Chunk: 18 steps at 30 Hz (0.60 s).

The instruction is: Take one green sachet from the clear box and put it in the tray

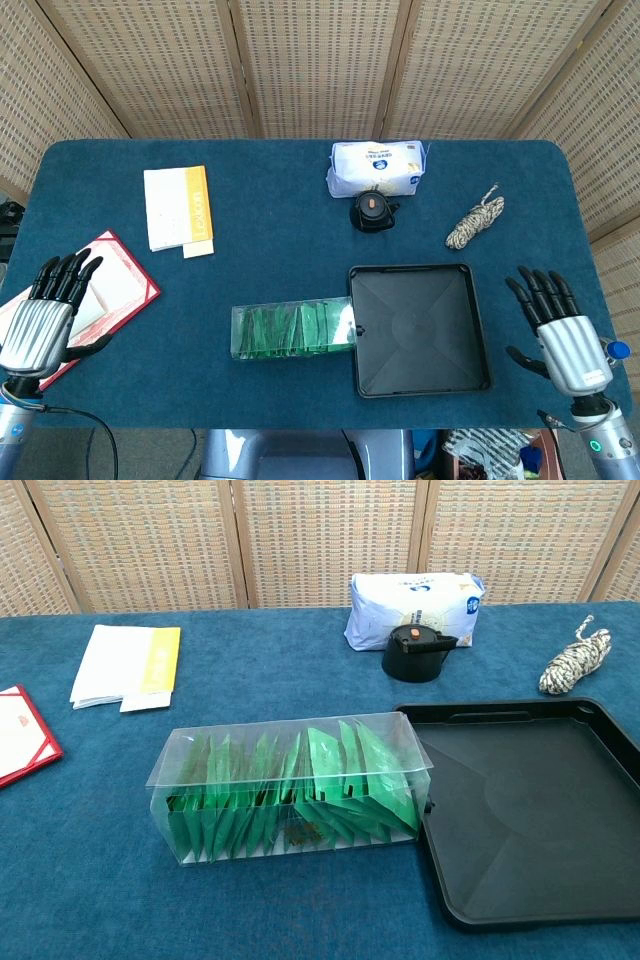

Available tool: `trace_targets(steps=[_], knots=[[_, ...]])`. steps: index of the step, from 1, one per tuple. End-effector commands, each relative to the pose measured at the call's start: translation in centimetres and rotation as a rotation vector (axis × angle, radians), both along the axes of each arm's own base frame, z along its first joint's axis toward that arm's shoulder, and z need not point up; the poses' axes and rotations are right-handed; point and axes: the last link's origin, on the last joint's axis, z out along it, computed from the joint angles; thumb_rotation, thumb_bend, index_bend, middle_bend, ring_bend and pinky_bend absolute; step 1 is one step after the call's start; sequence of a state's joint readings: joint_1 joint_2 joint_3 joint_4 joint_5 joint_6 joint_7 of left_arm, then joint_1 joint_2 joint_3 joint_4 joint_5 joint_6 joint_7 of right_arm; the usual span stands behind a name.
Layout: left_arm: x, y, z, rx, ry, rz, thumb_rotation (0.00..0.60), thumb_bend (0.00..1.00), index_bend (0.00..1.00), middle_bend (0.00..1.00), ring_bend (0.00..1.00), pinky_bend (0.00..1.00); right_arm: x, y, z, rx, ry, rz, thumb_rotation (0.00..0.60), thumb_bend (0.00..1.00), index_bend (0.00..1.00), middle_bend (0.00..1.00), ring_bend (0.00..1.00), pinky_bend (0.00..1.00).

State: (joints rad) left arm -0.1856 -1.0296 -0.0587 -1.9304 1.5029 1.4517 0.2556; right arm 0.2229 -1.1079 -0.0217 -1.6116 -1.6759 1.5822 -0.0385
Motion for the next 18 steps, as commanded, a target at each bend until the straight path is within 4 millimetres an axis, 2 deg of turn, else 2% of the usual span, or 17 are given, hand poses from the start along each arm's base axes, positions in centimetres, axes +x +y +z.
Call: trace_targets(steps=[1, 5, 10, 12, 16, 18], knots=[[-0.1, 0.1, 0.1, 0.004, -0.002, 0.007, 0.6, 0.06, 0.0, 0.0, 0.0, 0.0, 4.1, -2.5, -1.6, 0.256, -0.064, 0.128, 0.6, 0.0, 0.05, 0.0, 0.0, 0.0], [-0.2, 0.0, 0.2, 0.007, -0.005, 0.016, 0.6, 0.06, 0.0, 0.0, 0.0, 0.0, 7.3, -4.4, -3.0, 0.376, -0.034, 0.166, 0.6, 0.0, 0.09, 0.0, 0.0, 0.0], [-0.4, 0.1, 0.4, 0.01, -0.01, 0.027, 0.6, 0.06, 0.0, 0.0, 0.0, 0.0, 12.2, -6.6, -5.5, 0.48, 0.035, 0.193, 0.6, 0.0, 0.14, 0.0, 0.0, 0.0], [-0.5, 0.1, 0.5, 0.013, -0.014, 0.029, 0.6, 0.06, 0.0, 0.0, 0.0, 0.0, 13.3, -7.0, -6.2, 0.495, 0.052, 0.2, 0.6, 0.0, 0.17, 0.0, 0.0, 0.0], [-0.6, 0.0, 0.8, 0.011, -0.025, 0.029, 0.6, 0.06, 0.0, 0.0, 0.0, 0.0, 16.8, -7.9, -8.9, 0.538, 0.101, 0.214, 0.6, 0.01, 0.21, 0.0, 0.0, 0.0], [-0.7, 0.1, 0.9, 0.007, -0.03, 0.034, 0.6, 0.06, 0.0, 0.0, 0.0, 0.0, 19.3, -8.5, -10.8, 0.546, 0.094, 0.246, 0.6, 0.05, 0.22, 0.0, 0.0, 0.0]])
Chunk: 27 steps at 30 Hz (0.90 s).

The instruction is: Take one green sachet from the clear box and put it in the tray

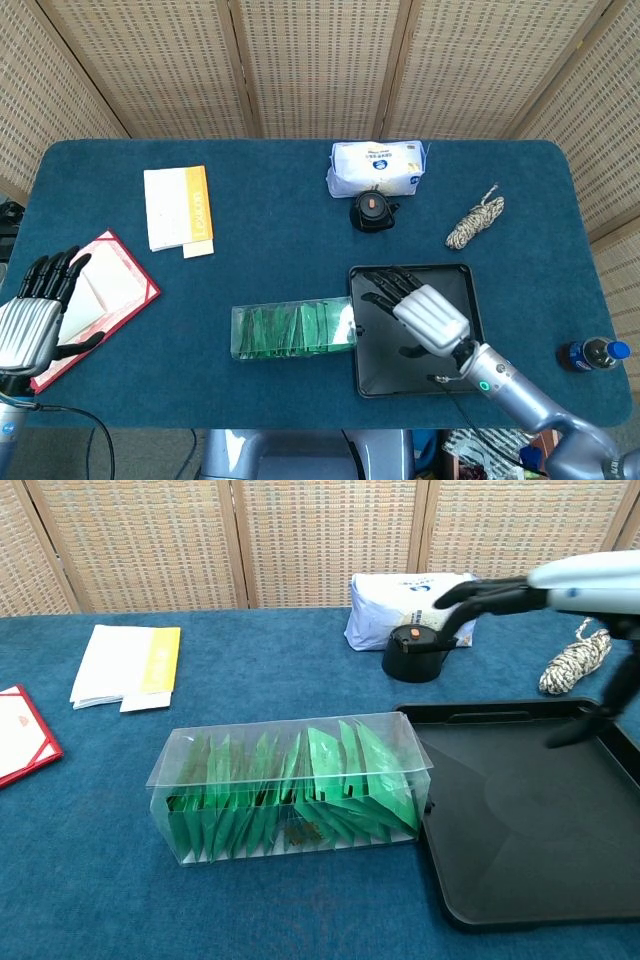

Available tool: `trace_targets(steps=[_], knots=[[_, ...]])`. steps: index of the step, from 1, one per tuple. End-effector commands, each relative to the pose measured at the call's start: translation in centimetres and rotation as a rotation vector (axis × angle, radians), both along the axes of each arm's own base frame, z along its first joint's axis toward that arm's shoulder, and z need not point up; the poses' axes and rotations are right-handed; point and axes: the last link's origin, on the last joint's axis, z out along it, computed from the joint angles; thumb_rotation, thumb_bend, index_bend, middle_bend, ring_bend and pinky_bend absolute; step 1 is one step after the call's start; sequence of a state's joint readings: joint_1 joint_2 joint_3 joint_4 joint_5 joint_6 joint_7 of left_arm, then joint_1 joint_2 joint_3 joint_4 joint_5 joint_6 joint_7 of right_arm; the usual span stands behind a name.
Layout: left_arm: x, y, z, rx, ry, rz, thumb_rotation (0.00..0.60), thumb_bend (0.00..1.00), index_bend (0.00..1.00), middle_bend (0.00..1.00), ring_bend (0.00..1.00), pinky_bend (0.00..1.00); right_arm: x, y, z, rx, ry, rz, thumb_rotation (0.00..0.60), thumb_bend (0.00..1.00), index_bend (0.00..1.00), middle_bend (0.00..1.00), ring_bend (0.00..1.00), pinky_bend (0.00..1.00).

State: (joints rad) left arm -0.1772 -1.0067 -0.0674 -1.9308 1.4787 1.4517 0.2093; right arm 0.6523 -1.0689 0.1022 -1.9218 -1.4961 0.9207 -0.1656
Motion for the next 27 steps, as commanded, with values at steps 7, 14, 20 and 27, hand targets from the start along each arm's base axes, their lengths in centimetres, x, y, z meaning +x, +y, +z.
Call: trace_targets(steps=[7, 14, 20, 27], knots=[[-0.2, 0.2, 0.3, -0.013, -0.014, 0.007, 0.6, 0.06, 0.0, 0.0, 0.0, 0.0, 8.0, -1.4, -7.1, 0.045, 0.043, 0.046, 0.6, 0.09, 0.23, 0.0, 0.0, 0.0], [-0.3, 0.5, 0.6, -0.021, -0.027, 0.007, 0.6, 0.06, 0.0, 0.0, 0.0, 0.0, 9.8, -0.2, -10.3, 0.072, 0.098, 0.06, 0.6, 0.09, 0.26, 0.0, 0.0, 0.0], [-0.3, 0.4, 0.8, -0.022, -0.037, 0.005, 0.6, 0.06, 0.0, 0.0, 0.0, 0.0, 10.8, -0.1, -11.3, 0.064, 0.103, 0.07, 0.6, 0.12, 0.26, 0.0, 0.0, 0.0], [-0.4, 0.4, 1.0, -0.021, -0.047, 0.004, 0.6, 0.06, 0.0, 0.0, 0.0, 0.0, 11.1, -0.4, -11.7, 0.047, 0.109, 0.071, 0.6, 0.18, 0.27, 0.0, 0.0, 0.0]])
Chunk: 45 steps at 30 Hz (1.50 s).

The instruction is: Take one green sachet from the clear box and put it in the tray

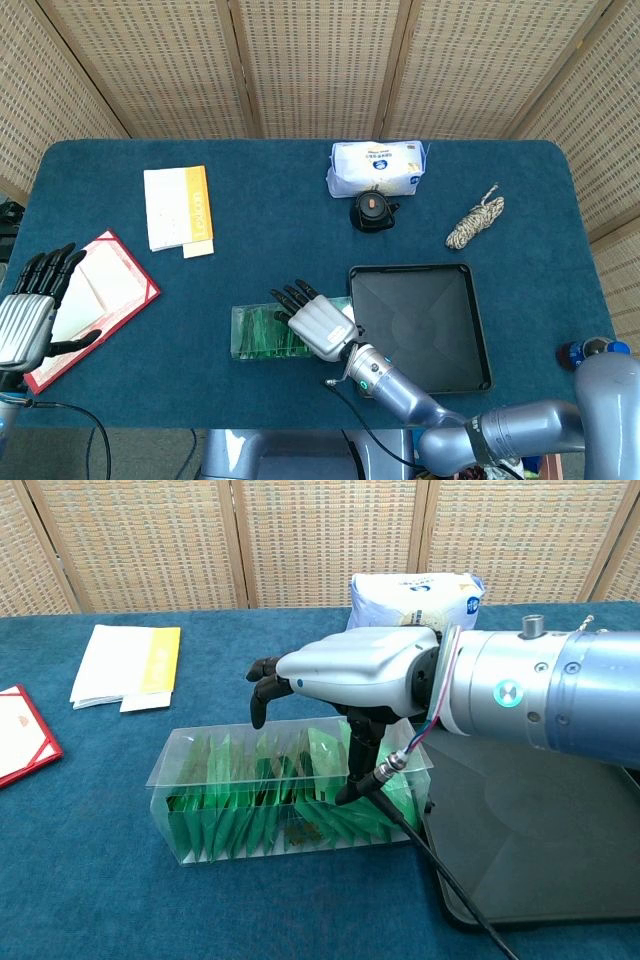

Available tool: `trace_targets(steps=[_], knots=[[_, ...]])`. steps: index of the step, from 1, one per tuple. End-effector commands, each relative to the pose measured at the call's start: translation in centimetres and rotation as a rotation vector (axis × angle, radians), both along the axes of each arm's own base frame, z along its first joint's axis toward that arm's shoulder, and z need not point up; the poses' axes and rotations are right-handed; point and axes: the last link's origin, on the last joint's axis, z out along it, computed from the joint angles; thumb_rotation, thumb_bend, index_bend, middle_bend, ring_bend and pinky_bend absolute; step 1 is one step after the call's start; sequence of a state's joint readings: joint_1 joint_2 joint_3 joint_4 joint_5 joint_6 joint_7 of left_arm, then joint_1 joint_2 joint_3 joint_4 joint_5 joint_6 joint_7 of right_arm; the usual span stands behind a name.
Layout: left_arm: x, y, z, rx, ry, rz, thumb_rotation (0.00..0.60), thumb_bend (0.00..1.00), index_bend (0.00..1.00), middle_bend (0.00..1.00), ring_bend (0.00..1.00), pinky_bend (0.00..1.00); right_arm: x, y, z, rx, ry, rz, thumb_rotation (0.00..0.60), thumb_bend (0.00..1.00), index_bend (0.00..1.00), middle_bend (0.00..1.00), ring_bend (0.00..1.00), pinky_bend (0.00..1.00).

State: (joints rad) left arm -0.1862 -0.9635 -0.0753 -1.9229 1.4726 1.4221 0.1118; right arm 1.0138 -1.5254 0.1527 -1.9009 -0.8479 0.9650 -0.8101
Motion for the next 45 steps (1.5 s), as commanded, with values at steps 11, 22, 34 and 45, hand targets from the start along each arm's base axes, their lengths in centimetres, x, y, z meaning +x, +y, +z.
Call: trace_targets(steps=[11, 22, 34, 45], knots=[[0.0, -0.1, 0.1, -0.005, -0.008, -0.003, 0.6, 0.06, 0.0, 0.0, 0.0, 0.0, 0.0, -0.9, -0.8, -0.034, 0.024, -0.014, 0.6, 0.35, 0.32, 0.0, 0.0, 0.0], [-0.1, 0.1, 0.1, -0.011, -0.015, 0.0, 0.6, 0.06, 0.0, 0.0, 0.0, 0.0, 1.0, -1.1, -0.5, -0.056, 0.0, -0.012, 0.6, 0.61, 0.37, 0.0, 0.0, 0.0], [-0.2, 0.1, 0.3, -0.015, -0.027, 0.004, 0.6, 0.06, 0.0, 0.0, 0.0, 0.0, 3.5, -3.0, 0.7, -0.114, -0.05, -0.025, 0.6, 0.63, 0.37, 0.0, 0.0, 0.0], [-0.4, 0.5, 0.5, -0.024, -0.044, 0.012, 0.6, 0.06, 0.0, 0.0, 0.0, 0.0, 7.2, -5.5, 0.0, -0.167, -0.095, -0.043, 0.6, 0.63, 0.37, 0.0, 0.0, 0.0]])
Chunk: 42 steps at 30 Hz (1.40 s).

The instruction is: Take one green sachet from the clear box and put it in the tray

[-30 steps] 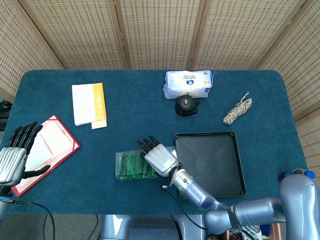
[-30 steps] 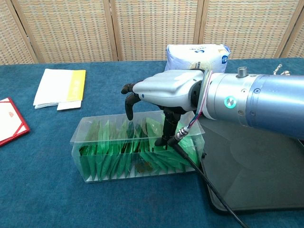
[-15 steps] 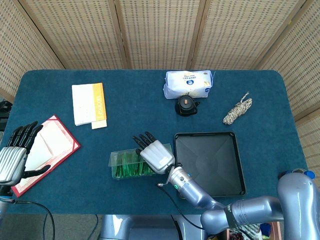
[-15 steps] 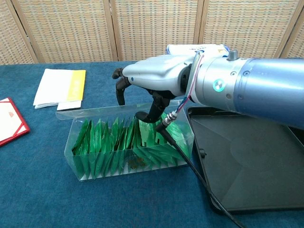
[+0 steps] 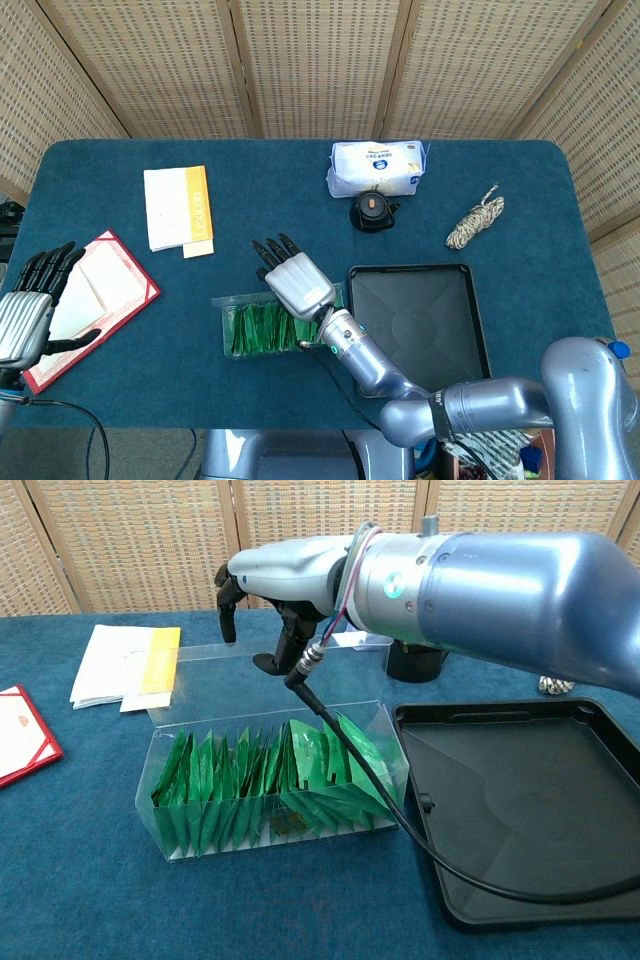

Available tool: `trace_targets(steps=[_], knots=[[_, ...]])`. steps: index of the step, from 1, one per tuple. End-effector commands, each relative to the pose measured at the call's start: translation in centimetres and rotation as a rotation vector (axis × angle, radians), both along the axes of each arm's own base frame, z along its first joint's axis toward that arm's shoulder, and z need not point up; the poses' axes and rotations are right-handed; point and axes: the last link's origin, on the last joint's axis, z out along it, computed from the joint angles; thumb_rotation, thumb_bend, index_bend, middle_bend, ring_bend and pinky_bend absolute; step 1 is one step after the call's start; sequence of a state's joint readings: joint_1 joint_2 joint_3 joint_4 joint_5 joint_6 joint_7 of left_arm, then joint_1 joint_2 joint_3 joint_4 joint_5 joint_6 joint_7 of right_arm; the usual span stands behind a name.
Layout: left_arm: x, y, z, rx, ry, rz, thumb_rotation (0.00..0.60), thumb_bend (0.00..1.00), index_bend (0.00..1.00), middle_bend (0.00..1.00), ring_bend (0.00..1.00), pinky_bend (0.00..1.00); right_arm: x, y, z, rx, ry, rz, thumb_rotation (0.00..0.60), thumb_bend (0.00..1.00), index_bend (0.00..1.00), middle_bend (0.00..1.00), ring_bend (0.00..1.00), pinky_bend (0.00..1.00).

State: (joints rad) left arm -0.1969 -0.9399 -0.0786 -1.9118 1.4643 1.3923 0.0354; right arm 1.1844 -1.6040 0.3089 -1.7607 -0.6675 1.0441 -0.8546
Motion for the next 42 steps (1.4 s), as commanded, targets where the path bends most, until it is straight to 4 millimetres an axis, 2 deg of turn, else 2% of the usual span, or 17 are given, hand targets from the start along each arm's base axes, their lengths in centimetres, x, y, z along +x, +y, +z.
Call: trace_targets(steps=[1, 5, 12, 16, 20, 22, 24, 27, 29, 32, 34, 39, 42], knots=[[-0.1, 0.1, 0.1, 0.001, -0.007, 0.004, 0.6, 0.06, 0.0, 0.0, 0.0, 0.0, 1.6, -0.8, -0.7, -0.017, -0.019, -0.008, 0.6, 0.63, 0.37, 0.0, 0.0, 0.0], [-0.2, 0.3, 0.1, -0.014, -0.012, 0.004, 0.6, 0.06, 0.0, 0.0, 0.0, 0.0, 2.8, -1.9, -2.2, -0.052, -0.015, -0.024, 0.6, 0.63, 0.37, 0.0, 0.0, 0.0], [-0.2, 0.5, -0.2, -0.034, -0.01, 0.001, 0.6, 0.06, 0.0, 0.0, 0.0, 0.0, 2.6, -2.3, -3.8, -0.059, 0.049, -0.021, 0.6, 0.63, 0.37, 0.0, 0.0, 0.0], [-0.1, 0.6, -0.3, -0.037, -0.009, 0.0, 0.6, 0.06, 0.0, 0.0, 0.0, 0.0, 2.6, -2.2, -4.1, -0.059, 0.064, -0.009, 0.6, 0.63, 0.35, 0.0, 0.0, 0.0], [-0.2, 0.8, -0.4, -0.042, -0.005, 0.004, 0.6, 0.06, 0.0, 0.0, 0.0, 0.0, 2.2, -2.2, -3.5, -0.087, 0.071, 0.036, 0.6, 0.62, 0.26, 0.0, 0.0, 0.0], [-0.2, 0.8, -0.5, -0.044, -0.003, 0.005, 0.6, 0.06, 0.0, 0.0, 0.0, 0.0, 2.0, -2.1, -3.1, -0.106, 0.062, 0.061, 0.6, 0.55, 0.19, 0.0, 0.0, 0.0], [-0.1, 0.8, -0.7, -0.049, 0.001, 0.003, 0.6, 0.06, 0.0, 0.0, 0.0, 0.0, 1.8, -2.2, -2.2, -0.148, 0.052, 0.109, 0.6, 0.4, 0.08, 0.0, 0.0, 0.0], [0.0, 0.8, -0.9, -0.056, 0.007, 0.0, 0.6, 0.06, 0.0, 0.0, 0.0, 0.0, 1.5, -2.4, -0.8, -0.211, 0.035, 0.171, 0.6, 0.28, 0.01, 0.0, 0.0, 0.0], [0.1, 0.7, -1.1, -0.06, 0.012, -0.004, 0.6, 0.06, 0.0, 0.0, 0.0, 0.0, 1.2, -2.5, 0.1, -0.246, 0.008, 0.2, 0.6, 0.24, 0.0, 0.0, 0.0, 0.0], [0.2, 0.6, -1.2, -0.064, 0.017, -0.008, 0.6, 0.06, 0.0, 0.0, 0.0, 0.0, 0.8, -2.5, 1.1, -0.253, -0.027, 0.213, 0.6, 0.22, 0.0, 0.0, 0.0, 0.0], [0.3, 0.5, -1.3, -0.065, 0.02, -0.011, 0.6, 0.06, 0.0, 0.0, 0.0, 0.0, 0.3, -2.2, 1.8, -0.245, -0.042, 0.227, 0.6, 0.22, 0.02, 0.0, 0.0, 0.01], [0.4, 0.4, -1.5, -0.068, 0.025, -0.015, 0.6, 0.06, 0.0, 0.0, 0.0, 0.0, -1.8, -0.6, 2.9, -0.192, 0.001, 0.318, 0.6, 0.24, 0.29, 0.0, 0.0, 0.01], [0.5, 0.4, -1.6, -0.068, 0.025, -0.018, 0.6, 0.06, 0.0, 0.0, 0.0, 0.0, -3.1, 0.5, 2.9, -0.143, 0.054, 0.377, 0.6, 0.29, 0.4, 0.01, 0.0, 0.01]])
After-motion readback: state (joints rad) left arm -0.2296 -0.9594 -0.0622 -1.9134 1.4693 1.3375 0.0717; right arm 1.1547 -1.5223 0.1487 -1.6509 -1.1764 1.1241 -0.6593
